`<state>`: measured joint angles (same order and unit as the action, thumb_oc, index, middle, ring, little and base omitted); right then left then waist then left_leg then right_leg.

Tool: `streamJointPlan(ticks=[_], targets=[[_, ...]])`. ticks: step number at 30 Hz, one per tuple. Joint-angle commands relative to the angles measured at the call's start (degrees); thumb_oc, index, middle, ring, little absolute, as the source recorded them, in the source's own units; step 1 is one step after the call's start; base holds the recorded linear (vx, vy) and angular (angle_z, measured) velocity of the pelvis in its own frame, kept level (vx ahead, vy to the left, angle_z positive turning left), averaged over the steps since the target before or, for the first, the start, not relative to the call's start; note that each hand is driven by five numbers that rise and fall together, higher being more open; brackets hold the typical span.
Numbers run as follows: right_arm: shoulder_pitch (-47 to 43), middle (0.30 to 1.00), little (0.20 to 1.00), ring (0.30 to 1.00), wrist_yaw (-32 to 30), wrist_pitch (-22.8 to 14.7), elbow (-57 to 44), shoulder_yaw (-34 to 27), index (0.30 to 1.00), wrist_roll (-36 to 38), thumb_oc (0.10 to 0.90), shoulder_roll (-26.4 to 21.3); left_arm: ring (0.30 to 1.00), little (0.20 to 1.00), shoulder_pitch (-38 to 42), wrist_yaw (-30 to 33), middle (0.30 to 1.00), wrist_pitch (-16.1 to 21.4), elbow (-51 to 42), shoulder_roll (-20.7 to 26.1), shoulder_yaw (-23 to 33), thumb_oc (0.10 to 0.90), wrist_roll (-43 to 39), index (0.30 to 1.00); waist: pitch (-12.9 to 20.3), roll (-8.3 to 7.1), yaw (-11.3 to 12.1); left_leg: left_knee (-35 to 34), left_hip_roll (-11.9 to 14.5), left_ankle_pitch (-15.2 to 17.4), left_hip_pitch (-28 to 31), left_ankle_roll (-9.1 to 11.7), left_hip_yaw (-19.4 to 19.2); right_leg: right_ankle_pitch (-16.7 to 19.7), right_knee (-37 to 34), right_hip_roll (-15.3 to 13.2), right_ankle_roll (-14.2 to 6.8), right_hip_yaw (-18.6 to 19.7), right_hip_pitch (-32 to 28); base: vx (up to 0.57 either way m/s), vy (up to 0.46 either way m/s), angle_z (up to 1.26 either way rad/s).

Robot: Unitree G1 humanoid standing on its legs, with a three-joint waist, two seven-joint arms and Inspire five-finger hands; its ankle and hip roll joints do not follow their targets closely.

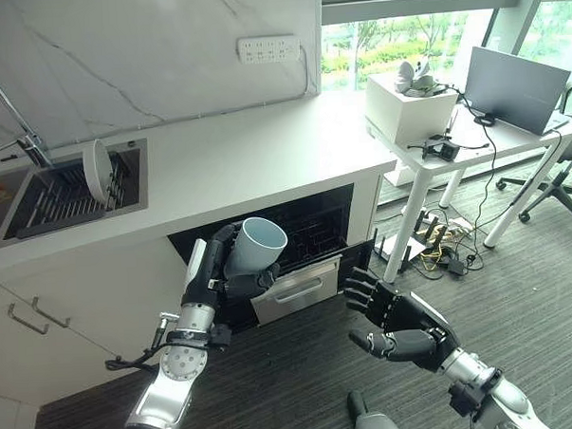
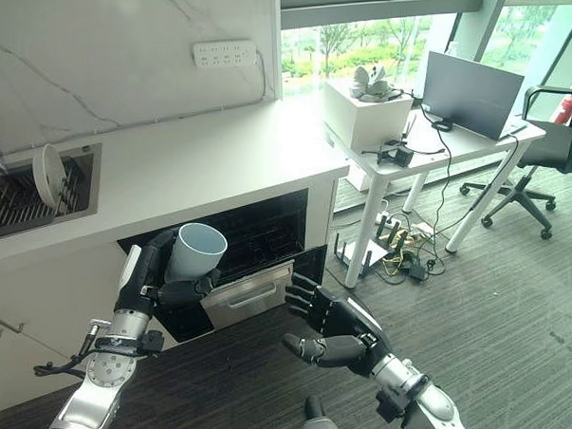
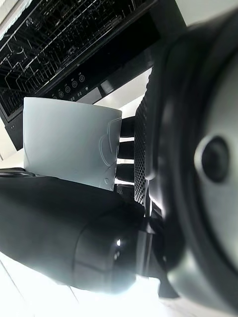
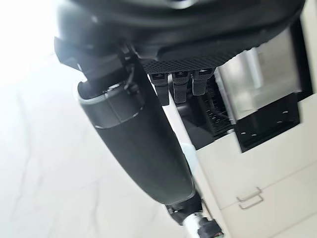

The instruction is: Place the dishes in the dishwasher.

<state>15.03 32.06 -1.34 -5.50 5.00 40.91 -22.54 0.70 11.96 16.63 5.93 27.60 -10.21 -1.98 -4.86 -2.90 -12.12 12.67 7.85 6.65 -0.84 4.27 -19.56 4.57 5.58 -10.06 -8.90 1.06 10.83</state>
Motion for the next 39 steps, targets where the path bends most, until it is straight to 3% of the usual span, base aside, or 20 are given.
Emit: streamJointPlan(ticks=[1,9,11,14,19,33,39], targets=[[-7.5,0.9,0.9,0.9,-2.3,-8.1,-8.2,-1.3,0.9,5.9,0.8,0.0,0.3,0.3,6.5,6.0,0.3,8.0,-5.8,-1.5,1.5,0.4,-0.8,0.3,-0.1,1.85,1.4,4.5,0.7,8.9,0.3,-1.9,5.5,-12.5,11.6,-0.9,-2.9,-0.8,-2.3,0.0,-0.003,-0.05],[-12.2,0.9,0.9,0.9,-10.6,-12.0,-10.8,2.2,0.9,4.6,0.8,0.3,0.3,0.3,8.3,17.3,0.3,9.1,-7.4,-2.4,-2.2,0.4,3.7,0.3,0.0,1.76,3.1,4.5,0.8,8.9,-0.2,-1.7,6.9,-12.9,11.6,-1.0,-2.5,-2.1,-3.0,0.0,-0.016,0.1],[-13.8,0.9,0.9,0.9,-14.9,-13.6,-11.6,3.5,0.9,4.1,0.8,0.2,0.3,0.3,7.2,22.6,0.3,13.1,-8.8,-3.5,-2.9,0.4,7.6,0.3,0.1,1.48,4.5,4.5,0.7,8.7,-1.0,-1.4,8.6,-13.2,11.6,-0.9,-2.2,-2.8,-3.3,0.0,-0.049,0.32],[-15.4,0.9,0.9,0.9,-17.6,-14.4,-11.4,5.1,0.9,4.7,0.8,0.0,0.3,0.3,5.8,25.3,0.3,15.1,-10.4,-4.4,-3.3,0.4,9.0,0.3,0.2,1.23,5.5,4.5,0.7,8.6,-1.5,-1.1,9.6,-13.5,11.6,-1.0,-2.1,-3.5,-3.5,0.01,-0.032,0.35],[-18.4,0.9,0.9,0.9,-20.6,-13.3,-12.5,8.0,0.9,3.0,0.8,-1.1,0.3,0.3,9.2,32.3,0.3,14.2,-10.9,-5.4,-7.1,0.4,12.8,0.3,0.4,0.63,6.7,4.5,0.5,8.8,-2.0,-1.0,10.5,-13.9,11.6,-1.4,-1.9,-5.0,-4.1,0.02,-0.023,0.25],[-26.8,0.9,0.9,0.9,-21.9,-6.6,-12.4,12.7,0.9,9.9,0.8,-1.7,0.3,0.3,8.5,31.5,0.3,15.9,-9.8,-6.8,-11.3,0.4,14.7,0.3,0.4,-0.5,11.0,4.5,-1.4,9.5,-2.7,-1.3,14.8,-15.0,11.6,-0.8,-1.0,-5.7,-5.7,0.03,-0.013,0.17],[-29.4,0.9,0.9,0.9,-22.2,-6.1,-13.2,14.1,0.9,12.2,0.8,-0.6,0.3,0.3,8.8,30.5,0.3,15.4,-8.9,-6.9,-12.9,0.4,14.3,0.3,0.4,-0.55,11.8,4.5,-1.9,9.6,-2.7,-1.5,15.5,-15.1,11.6,-0.6,-0.8,-5.6,-6.1,0.04,-0.003,0.02]])
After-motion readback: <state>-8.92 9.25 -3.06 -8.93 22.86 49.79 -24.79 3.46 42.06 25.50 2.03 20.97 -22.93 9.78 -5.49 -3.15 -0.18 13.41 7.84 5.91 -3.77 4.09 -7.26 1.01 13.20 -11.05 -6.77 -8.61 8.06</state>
